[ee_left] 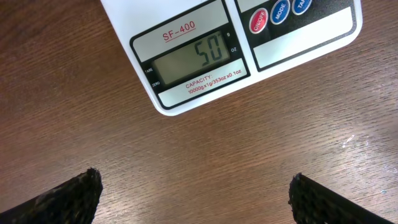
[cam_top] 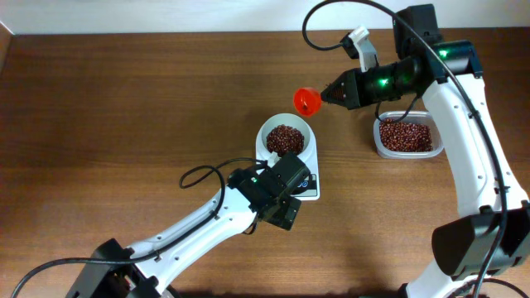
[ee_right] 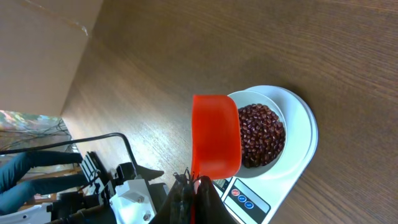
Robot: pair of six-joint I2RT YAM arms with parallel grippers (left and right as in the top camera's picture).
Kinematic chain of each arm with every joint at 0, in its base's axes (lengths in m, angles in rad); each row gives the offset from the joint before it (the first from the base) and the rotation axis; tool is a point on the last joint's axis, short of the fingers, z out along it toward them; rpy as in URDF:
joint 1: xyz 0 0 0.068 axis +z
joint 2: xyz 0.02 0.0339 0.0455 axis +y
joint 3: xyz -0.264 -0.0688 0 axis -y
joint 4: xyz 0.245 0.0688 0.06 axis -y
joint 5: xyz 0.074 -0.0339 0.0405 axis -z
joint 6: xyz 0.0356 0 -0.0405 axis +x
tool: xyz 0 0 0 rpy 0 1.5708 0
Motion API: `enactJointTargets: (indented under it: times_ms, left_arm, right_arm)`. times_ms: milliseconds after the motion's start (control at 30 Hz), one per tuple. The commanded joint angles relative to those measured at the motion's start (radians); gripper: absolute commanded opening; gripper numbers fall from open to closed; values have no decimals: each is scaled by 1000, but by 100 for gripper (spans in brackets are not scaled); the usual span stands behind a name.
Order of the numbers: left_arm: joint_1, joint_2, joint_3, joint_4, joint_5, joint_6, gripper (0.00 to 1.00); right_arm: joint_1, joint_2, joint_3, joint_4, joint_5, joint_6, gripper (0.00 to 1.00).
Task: Scoop item into bowl and weigh 50g on scale
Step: 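Move the red scoop right and lower it into the bean tub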
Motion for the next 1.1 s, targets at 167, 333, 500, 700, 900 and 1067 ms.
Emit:
enactJointTargets:
  times_ms: [167,333,500,700,900,1067]
  left_arm:
    - [0,6,-8,1,-10,-6,99]
    - [0,6,-8,1,-11,-6,99]
    - [0,6,-8,1,-10,-6,99]
    - [0,6,-8,1,-11,-6,99]
    - [0,6,-8,1,-11,-6,99]
    - [0,6,-8,1,-10,-6,99]
  right_arm:
    - [-309,8,0,-59,83,6,4]
    - [-437,8,-4,-71,488,103,4]
    - [-428,8,-105,-22,644,121,4]
    - [-425,10,-335,214,626,121,4]
    - [-393,13,-516,388,513,129,4]
    - [-370,13,-521,401,483,128,5]
